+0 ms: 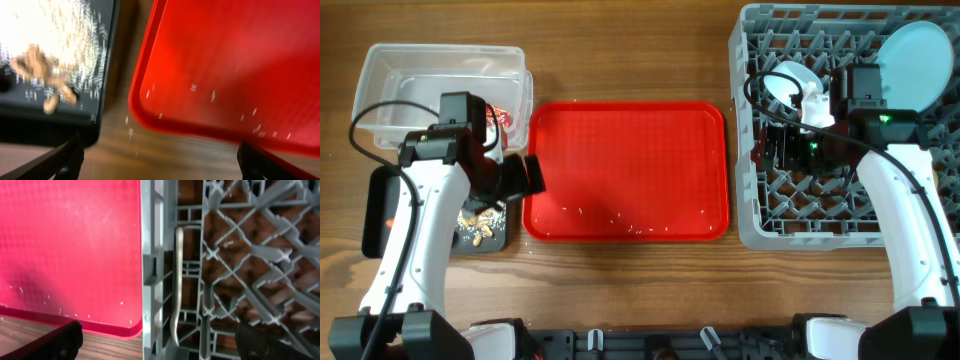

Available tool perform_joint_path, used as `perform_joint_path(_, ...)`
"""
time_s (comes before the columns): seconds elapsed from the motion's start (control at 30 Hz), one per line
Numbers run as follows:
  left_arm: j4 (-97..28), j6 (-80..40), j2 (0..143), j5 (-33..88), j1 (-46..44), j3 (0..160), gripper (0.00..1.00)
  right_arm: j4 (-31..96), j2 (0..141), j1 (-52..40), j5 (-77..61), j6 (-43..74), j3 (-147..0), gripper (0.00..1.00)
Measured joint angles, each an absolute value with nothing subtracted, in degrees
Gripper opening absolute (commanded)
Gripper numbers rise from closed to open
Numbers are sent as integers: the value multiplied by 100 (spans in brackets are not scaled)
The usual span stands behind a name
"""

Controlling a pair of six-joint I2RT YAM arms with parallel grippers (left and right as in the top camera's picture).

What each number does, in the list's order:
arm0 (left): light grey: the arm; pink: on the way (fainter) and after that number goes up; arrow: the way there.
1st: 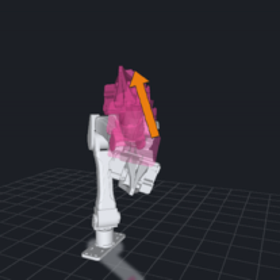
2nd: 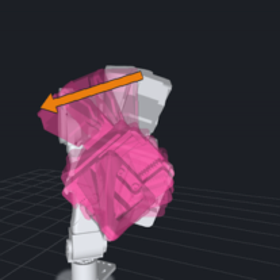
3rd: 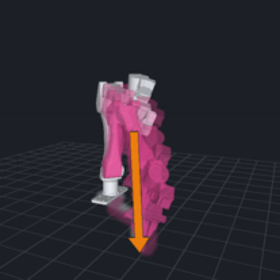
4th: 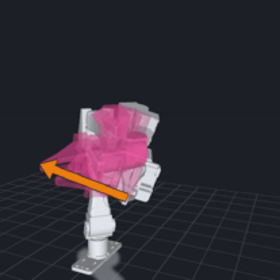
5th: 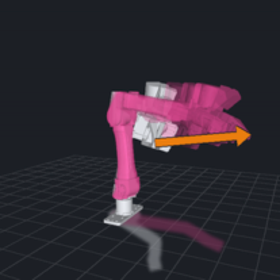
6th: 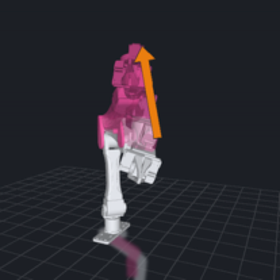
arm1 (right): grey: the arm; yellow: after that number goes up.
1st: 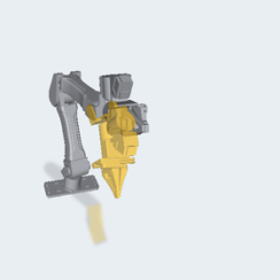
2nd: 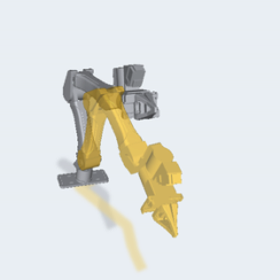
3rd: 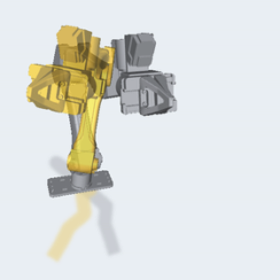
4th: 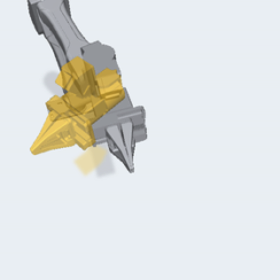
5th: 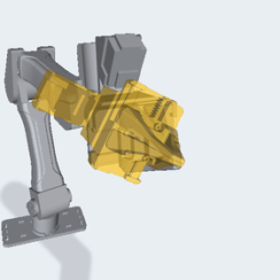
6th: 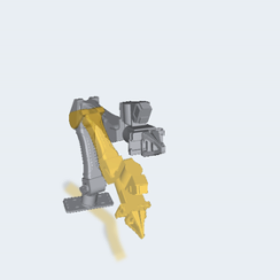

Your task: Sort waste into correct bins and load items into the dishwasher rack

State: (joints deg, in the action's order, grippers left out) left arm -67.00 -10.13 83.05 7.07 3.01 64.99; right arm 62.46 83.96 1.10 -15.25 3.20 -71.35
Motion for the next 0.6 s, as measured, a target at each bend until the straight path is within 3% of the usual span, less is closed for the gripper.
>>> perform_joint_path(0.23,-6707,-947,7415,692,301,6193,100,5704,7535,113,-1374,458,-6724,100)
perform_joint_path(0.43,-5579,-908,4534,674,301,5057,100,4357,4880,113,-1129,495,-5376,100)
perform_joint_path(0.6,-5352,-926,2893,674,301,4737,100,4410,3240,113,-952,517,-5030,100)
